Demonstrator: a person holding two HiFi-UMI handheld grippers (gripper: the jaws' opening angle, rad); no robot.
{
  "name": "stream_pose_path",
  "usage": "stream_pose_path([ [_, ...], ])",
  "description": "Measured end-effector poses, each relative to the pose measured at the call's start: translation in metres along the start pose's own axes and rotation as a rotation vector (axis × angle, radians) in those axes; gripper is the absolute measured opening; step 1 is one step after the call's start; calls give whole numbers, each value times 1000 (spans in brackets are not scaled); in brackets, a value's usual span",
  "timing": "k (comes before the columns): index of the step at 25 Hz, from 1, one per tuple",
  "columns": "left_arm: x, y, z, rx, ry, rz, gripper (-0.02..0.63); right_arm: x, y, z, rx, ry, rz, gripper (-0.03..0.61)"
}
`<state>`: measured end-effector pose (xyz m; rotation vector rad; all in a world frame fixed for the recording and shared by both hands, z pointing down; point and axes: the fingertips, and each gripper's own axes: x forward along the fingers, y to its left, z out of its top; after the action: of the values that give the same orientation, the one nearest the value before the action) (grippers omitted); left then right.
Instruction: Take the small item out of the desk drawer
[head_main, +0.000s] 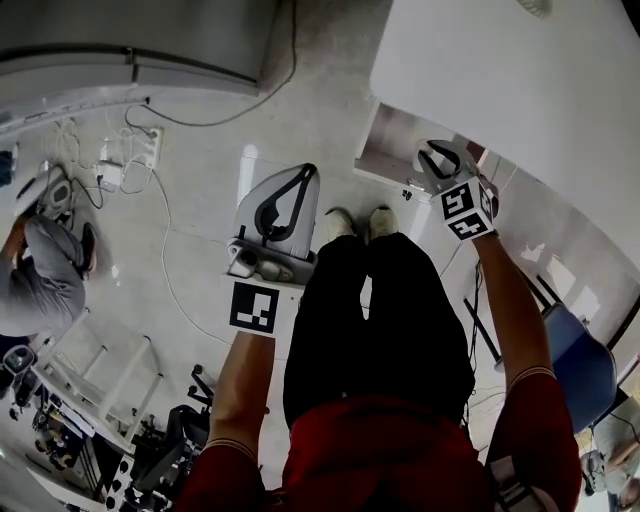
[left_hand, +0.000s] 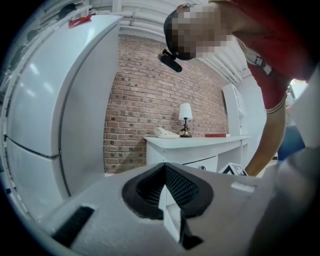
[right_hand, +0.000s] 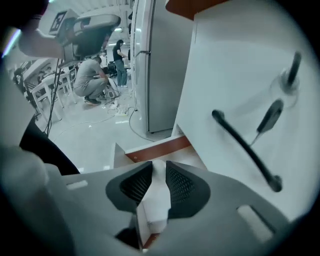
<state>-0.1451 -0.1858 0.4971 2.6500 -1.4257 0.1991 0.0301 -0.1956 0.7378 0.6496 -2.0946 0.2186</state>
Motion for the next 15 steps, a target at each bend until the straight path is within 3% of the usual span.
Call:
stream_pose_path([
  [10,-16,-19,59,-32,-9,-12,2,-120,9,99,72,-206,-36,100],
  [15,-19,-21,100,-41,-19,-48,2,-186,6,167,52,-308,-62,100],
])
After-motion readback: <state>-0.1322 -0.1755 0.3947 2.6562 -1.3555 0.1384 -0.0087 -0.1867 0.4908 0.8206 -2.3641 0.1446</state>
